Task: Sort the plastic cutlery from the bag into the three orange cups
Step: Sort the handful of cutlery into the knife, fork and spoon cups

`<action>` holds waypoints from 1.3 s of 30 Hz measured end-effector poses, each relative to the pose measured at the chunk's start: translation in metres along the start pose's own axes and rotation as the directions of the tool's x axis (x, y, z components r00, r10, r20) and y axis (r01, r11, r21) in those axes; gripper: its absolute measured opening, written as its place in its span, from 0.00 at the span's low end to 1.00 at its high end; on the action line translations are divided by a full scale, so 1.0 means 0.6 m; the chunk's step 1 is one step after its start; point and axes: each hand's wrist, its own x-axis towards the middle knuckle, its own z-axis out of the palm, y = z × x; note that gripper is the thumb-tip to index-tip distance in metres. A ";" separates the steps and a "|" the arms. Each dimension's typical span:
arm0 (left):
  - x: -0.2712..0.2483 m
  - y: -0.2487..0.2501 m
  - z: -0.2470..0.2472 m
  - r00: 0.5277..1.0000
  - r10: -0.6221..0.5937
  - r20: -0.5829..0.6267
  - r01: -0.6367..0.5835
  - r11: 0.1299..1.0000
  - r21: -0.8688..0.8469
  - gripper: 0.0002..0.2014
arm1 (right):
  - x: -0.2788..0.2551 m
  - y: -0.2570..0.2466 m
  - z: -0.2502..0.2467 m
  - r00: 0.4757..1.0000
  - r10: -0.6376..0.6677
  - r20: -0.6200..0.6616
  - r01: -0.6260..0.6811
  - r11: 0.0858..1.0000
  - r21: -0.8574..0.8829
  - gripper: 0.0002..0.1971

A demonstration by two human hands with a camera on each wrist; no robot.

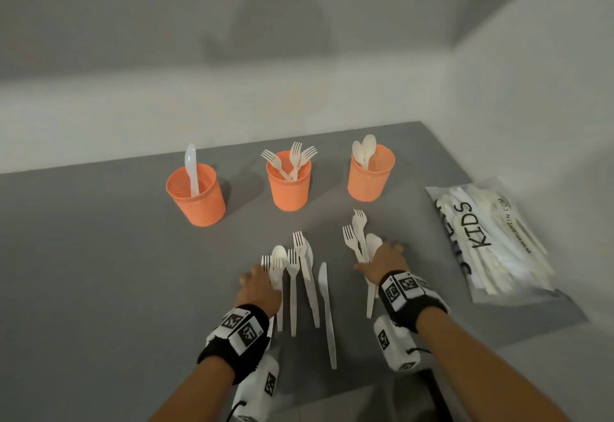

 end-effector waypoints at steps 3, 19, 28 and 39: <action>-0.011 0.010 0.014 0.999 0.028 0.044 -0.028 1.000 -0.010 0.23 | -0.017 0.015 0.009 1.000 -0.022 -0.014 0.022 1.000 -0.001 0.36; -0.018 0.111 0.041 0.881 0.089 0.465 0.225 0.785 -0.577 0.16 | -0.026 -0.029 0.046 0.992 -0.113 -0.054 0.099 0.971 -0.219 0.36; 0.022 0.134 0.057 0.969 0.078 0.234 0.063 0.841 -0.537 0.14 | 0.021 -0.023 0.015 0.984 -0.170 0.054 0.178 0.955 -0.239 0.40; 0.112 0.136 0.009 0.949 0.264 -0.174 -0.307 0.897 -0.319 0.19 | 0.034 -0.003 0.008 0.895 -0.429 0.121 0.441 0.816 -0.373 0.26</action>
